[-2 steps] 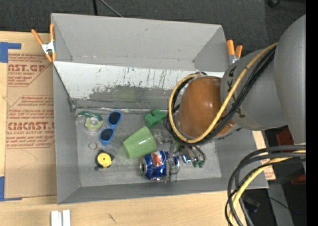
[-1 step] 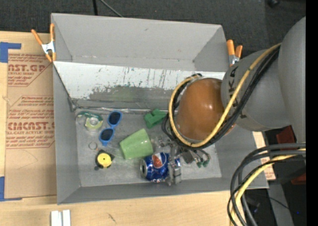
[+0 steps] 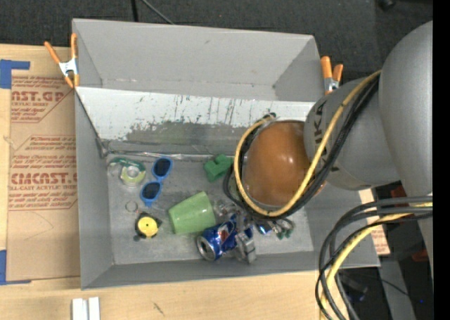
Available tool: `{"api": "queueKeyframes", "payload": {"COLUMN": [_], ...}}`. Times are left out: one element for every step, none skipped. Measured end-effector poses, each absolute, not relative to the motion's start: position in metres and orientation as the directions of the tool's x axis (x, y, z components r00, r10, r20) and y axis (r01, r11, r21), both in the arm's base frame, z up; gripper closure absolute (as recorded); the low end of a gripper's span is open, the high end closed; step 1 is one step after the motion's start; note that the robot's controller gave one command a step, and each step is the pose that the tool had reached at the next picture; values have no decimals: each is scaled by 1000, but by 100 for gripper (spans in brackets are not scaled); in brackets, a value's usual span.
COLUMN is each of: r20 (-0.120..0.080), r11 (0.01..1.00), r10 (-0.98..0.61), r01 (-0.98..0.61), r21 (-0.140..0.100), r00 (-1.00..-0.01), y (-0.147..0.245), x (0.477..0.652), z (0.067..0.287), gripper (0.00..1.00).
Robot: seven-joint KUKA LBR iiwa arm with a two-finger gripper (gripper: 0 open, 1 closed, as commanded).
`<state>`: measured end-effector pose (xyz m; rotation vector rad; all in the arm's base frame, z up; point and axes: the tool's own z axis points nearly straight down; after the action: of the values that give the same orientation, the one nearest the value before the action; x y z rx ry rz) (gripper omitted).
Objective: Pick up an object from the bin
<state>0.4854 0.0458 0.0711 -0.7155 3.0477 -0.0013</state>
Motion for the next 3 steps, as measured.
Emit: {"api": "queueKeyframes", "payload": {"r20": [-15, -7, -7], "r11": [896, 896, 896], "r10": [-445, -445, -445], "r01": [-445, -445, -445], "r21": [-4, -2, -2], "r00": [-896, -896, -896], "y": [46, 47, 47], "x": [487, 485, 487], "z": [71, 72, 143], "gripper": [0, 100, 100]}}
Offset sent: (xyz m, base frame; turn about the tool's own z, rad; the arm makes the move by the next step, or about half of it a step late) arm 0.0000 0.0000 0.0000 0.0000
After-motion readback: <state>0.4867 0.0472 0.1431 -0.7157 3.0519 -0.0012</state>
